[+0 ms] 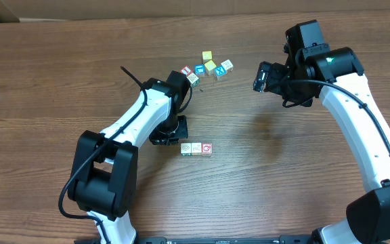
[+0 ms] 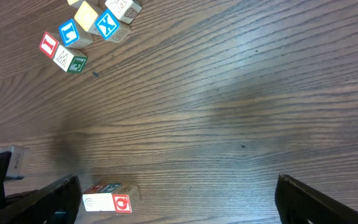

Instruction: Flip 3 blocks

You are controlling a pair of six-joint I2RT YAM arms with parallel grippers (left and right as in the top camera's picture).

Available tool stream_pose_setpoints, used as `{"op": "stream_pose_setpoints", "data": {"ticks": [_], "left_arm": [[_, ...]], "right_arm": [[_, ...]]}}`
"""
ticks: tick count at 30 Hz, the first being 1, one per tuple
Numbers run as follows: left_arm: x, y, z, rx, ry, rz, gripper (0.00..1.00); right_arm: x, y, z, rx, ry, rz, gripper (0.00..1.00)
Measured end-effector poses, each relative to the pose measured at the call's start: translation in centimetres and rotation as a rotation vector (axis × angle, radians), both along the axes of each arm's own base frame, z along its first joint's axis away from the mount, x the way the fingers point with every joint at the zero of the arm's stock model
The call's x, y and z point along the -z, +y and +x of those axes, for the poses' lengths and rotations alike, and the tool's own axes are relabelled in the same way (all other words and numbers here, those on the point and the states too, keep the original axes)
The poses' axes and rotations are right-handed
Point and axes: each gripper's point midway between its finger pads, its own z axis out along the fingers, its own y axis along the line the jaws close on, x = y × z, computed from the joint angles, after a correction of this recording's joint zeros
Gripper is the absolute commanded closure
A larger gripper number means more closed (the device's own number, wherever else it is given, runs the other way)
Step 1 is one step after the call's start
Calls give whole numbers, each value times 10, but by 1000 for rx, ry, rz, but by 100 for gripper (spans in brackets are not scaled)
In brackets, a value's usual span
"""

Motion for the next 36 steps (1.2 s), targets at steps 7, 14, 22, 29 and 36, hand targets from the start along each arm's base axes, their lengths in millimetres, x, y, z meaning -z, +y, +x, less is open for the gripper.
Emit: {"op": "stream_pose_setpoints", "data": {"ticks": [7,14,22,29,36], "left_arm": [[4,2,-6,0,17,6,96],[8,-1,-14,-5,47,-19,96],[8,-5,-15,-8,55,-39,94],[8,-6,-13,-8,47,-47,96],[8,-6,-13,-8,46,-47,96]], "right_arm": [[0,0,0,0,0,0,0],[0,0,0,0,0,0,0],[-1,2,2,-2,-7,9,0],[-4,18,-4,-39,16,98,27],[-1,31,-16,-25,79,167,96]]}}
